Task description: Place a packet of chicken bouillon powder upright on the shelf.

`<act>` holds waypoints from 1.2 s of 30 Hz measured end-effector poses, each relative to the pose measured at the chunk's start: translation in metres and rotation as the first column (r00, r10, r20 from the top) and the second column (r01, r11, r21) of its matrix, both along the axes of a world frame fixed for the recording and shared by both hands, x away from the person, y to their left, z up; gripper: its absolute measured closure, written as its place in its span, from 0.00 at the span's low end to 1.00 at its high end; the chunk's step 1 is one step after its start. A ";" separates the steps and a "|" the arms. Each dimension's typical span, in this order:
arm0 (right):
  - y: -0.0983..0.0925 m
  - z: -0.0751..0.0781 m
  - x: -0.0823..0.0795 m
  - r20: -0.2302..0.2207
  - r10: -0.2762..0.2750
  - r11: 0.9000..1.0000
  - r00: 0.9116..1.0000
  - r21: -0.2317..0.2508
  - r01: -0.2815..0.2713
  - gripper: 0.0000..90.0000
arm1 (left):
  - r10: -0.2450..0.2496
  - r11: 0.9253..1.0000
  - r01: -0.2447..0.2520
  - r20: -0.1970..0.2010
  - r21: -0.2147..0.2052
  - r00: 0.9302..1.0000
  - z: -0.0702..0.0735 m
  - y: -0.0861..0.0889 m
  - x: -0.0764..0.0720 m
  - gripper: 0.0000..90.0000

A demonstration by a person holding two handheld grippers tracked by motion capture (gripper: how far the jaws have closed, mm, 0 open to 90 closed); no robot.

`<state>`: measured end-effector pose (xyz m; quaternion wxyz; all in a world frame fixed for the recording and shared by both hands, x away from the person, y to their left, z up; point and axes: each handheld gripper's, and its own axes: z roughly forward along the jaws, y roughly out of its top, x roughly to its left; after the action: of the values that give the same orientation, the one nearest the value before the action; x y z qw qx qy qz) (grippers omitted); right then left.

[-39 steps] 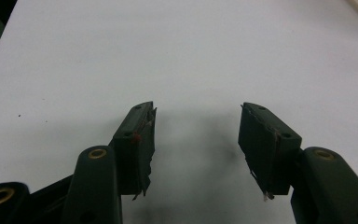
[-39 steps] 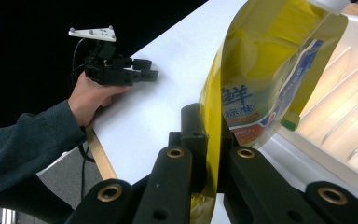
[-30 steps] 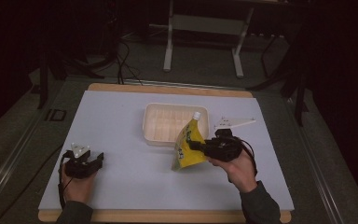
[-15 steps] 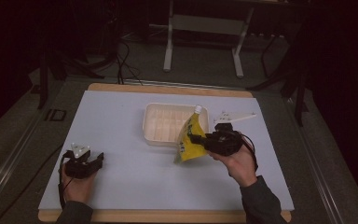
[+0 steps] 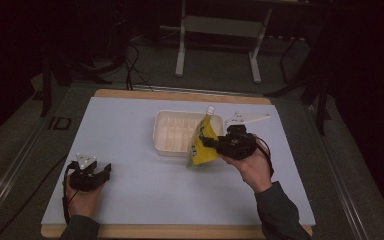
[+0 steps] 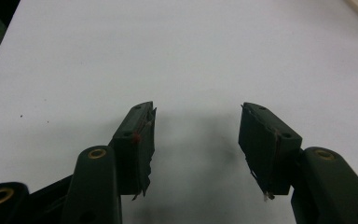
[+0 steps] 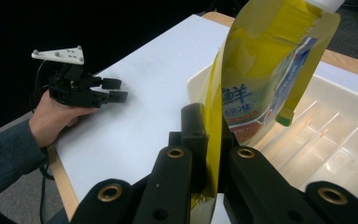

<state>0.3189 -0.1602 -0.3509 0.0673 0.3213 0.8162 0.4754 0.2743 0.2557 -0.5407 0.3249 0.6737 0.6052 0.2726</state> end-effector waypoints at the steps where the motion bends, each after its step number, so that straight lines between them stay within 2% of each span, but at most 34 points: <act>1: 0.002 0.000 0.002 0.003 0.000 1.000 1.000 -0.002 0.000 1.00 | 0.000 1.000 0.000 0.000 0.000 1.000 0.000 0.000 0.000 0.50; 16: 0.013 0.003 0.013 0.039 0.002 1.000 0.999 -0.022 -0.001 1.00 | -0.002 1.000 0.002 0.000 -0.002 1.000 0.000 0.000 0.000 0.50; 19: 0.018 0.004 0.017 0.060 0.007 0.999 0.998 -0.040 -0.005 1.00 | -0.001 1.000 0.001 0.000 -0.003 1.000 0.000 0.000 0.000 0.50; 36: 0.031 0.003 0.030 0.104 0.003 0.996 0.995 -0.089 0.007 1.00 | -0.002 1.000 0.002 -0.001 -0.006 1.000 0.000 0.000 0.000 0.50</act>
<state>0.3487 -0.1297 -0.3483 0.1245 0.2935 0.8318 0.4544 0.2744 0.2560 -0.5407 0.3269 0.6736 0.6052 0.2704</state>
